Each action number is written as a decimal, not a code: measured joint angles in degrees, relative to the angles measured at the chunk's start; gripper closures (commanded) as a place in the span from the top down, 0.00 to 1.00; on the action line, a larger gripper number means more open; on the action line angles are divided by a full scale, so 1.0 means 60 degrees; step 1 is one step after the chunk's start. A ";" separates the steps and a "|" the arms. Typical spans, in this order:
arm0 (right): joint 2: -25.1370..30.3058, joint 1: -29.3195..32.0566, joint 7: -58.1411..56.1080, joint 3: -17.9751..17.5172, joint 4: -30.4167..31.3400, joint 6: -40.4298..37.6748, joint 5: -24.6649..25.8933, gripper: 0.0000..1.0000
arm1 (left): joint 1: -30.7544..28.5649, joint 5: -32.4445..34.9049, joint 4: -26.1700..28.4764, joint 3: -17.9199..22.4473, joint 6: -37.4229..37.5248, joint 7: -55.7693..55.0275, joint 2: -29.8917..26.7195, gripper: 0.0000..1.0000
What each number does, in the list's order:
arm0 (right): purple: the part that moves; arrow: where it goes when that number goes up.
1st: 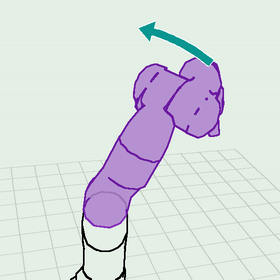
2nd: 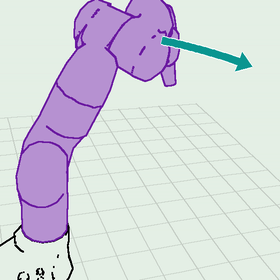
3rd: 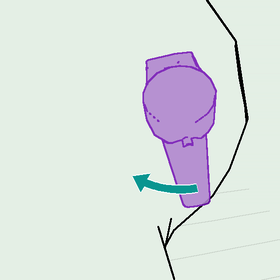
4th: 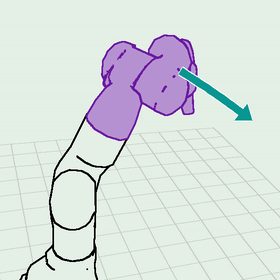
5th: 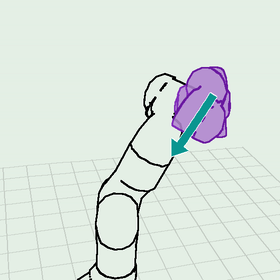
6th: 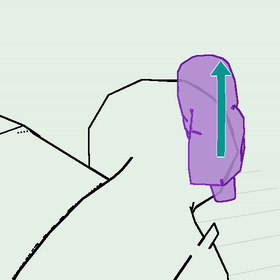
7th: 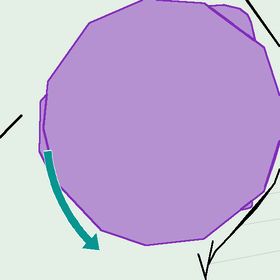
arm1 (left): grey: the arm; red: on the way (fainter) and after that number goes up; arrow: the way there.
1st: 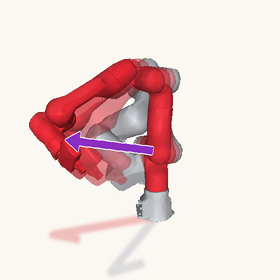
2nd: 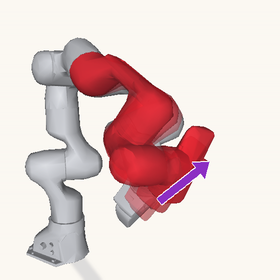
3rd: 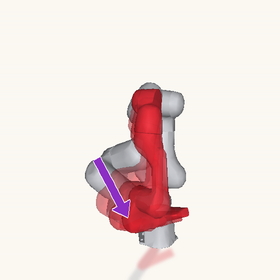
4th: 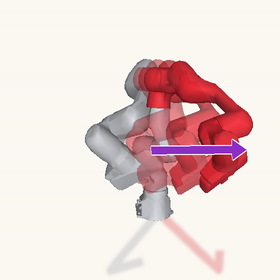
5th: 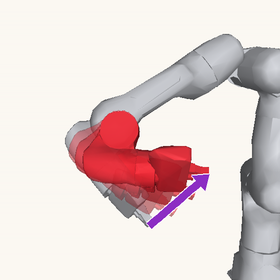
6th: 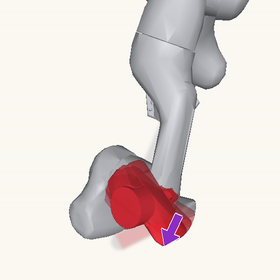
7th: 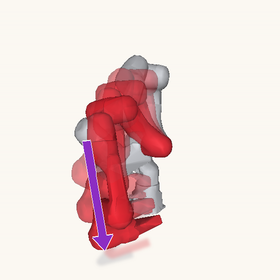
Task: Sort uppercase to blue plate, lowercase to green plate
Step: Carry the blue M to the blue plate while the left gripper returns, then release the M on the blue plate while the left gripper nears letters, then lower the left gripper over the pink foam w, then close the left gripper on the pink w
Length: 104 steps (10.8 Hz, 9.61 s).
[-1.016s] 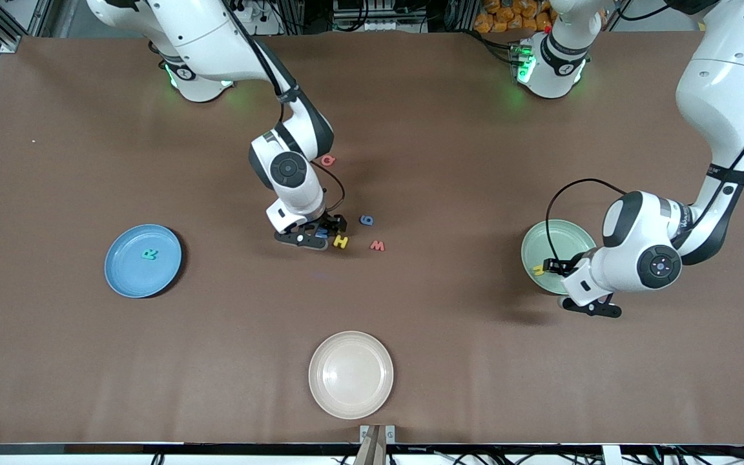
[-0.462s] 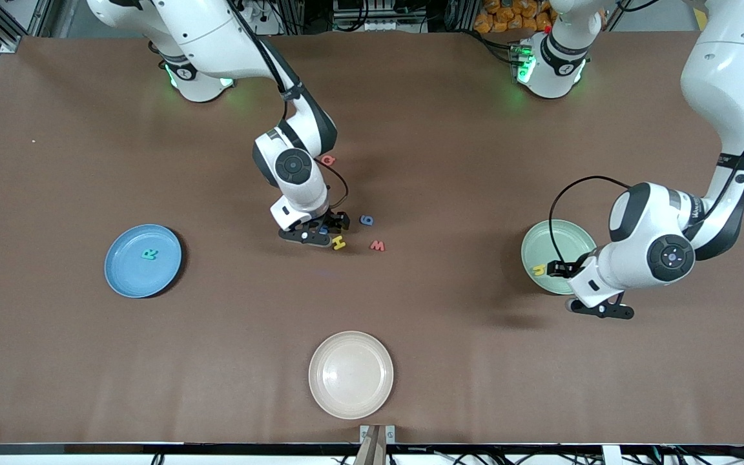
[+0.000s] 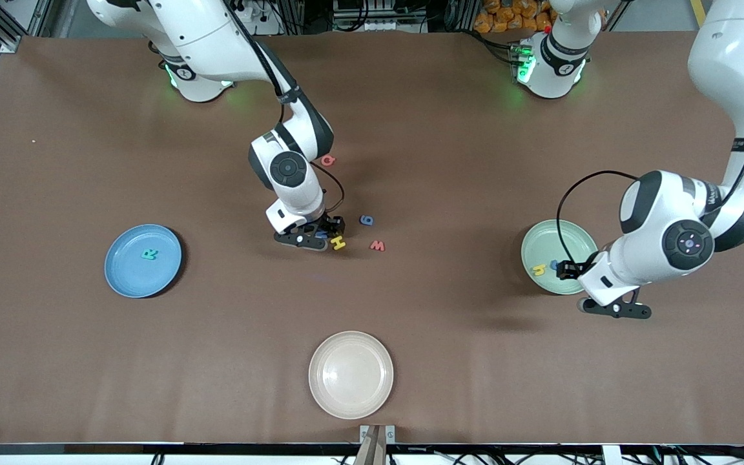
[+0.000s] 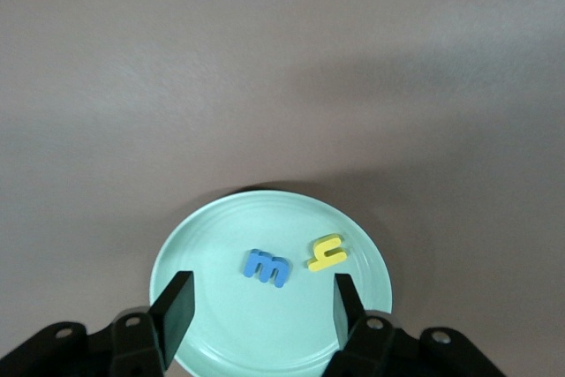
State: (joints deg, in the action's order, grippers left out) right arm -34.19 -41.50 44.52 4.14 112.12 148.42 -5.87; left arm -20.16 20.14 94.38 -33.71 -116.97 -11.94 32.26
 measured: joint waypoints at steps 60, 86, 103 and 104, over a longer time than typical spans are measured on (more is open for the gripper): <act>0.0941 0.3939 -0.4859 0.4362 -0.0483 -0.3144 -0.0004 1.00 | 0.5059 0.0332 0.0095 -0.0150 -0.2762 0.7891 0.0690 0.82; 0.0915 0.3947 -0.4859 0.4356 -0.0496 -0.3144 -0.0004 1.00 | 0.7628 0.0192 -0.0712 0.1896 -0.4937 0.8597 0.2793 0.52; 0.0914 0.3947 -0.4860 0.4348 -0.0500 -0.3142 -0.0004 1.00 | 0.7630 -0.0489 -0.0724 0.2003 -0.5087 0.8595 0.2914 0.43; 0.0914 0.3947 -0.4860 0.4348 -0.0500 -0.3142 -0.0004 1.00 | 0.7630 -0.0550 -0.0723 0.2009 -0.5087 0.8596 0.2913 0.41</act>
State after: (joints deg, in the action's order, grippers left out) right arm -28.71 -17.82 15.37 30.23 109.12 129.56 -5.89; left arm 25.62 16.84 90.04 -21.65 -147.49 39.63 49.74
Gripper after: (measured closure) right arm 0.000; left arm 0.559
